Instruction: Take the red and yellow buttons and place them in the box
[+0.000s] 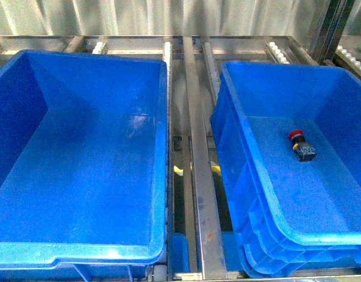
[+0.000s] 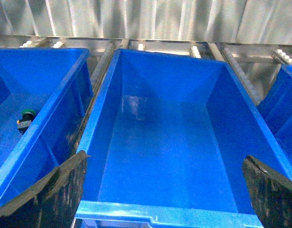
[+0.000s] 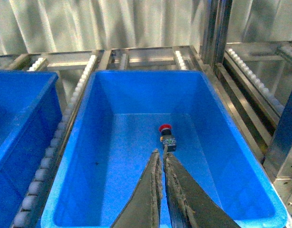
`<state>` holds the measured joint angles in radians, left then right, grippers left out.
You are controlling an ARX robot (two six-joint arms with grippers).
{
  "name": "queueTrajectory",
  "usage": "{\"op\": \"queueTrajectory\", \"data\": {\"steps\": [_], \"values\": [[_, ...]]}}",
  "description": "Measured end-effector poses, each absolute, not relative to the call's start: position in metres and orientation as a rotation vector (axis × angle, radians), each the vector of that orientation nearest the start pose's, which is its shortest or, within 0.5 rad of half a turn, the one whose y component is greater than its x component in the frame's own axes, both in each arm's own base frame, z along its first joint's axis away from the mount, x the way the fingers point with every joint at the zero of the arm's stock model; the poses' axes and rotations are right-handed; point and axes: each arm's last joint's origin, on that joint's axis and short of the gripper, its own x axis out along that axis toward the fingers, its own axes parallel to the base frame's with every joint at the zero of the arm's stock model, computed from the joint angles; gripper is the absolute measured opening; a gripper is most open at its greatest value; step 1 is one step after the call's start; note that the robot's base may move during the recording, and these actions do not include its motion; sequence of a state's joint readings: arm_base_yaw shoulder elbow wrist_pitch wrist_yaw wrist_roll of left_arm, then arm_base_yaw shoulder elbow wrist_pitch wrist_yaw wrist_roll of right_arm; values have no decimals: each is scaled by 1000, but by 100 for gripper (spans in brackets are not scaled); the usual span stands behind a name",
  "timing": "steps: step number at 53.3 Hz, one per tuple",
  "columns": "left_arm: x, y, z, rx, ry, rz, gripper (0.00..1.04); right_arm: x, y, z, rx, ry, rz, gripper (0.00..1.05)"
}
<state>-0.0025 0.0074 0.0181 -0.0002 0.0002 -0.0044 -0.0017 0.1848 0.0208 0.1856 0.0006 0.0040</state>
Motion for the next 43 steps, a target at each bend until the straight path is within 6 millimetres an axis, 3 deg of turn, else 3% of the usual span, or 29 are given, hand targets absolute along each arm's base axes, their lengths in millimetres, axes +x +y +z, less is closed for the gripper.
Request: {"op": "queueTrajectory", "data": {"steps": [11, 25, 43], "values": [[97, 0, 169, -4, -10, -3, 97, 97, 0, 170, 4, -13, -1, 3], [97, 0, 169, -4, -10, -3, 97, 97, 0, 171, 2, -18, -1, 4], [97, 0, 169, -4, -10, -3, 97, 97, 0, 171, 2, -18, -1, 63]]}}
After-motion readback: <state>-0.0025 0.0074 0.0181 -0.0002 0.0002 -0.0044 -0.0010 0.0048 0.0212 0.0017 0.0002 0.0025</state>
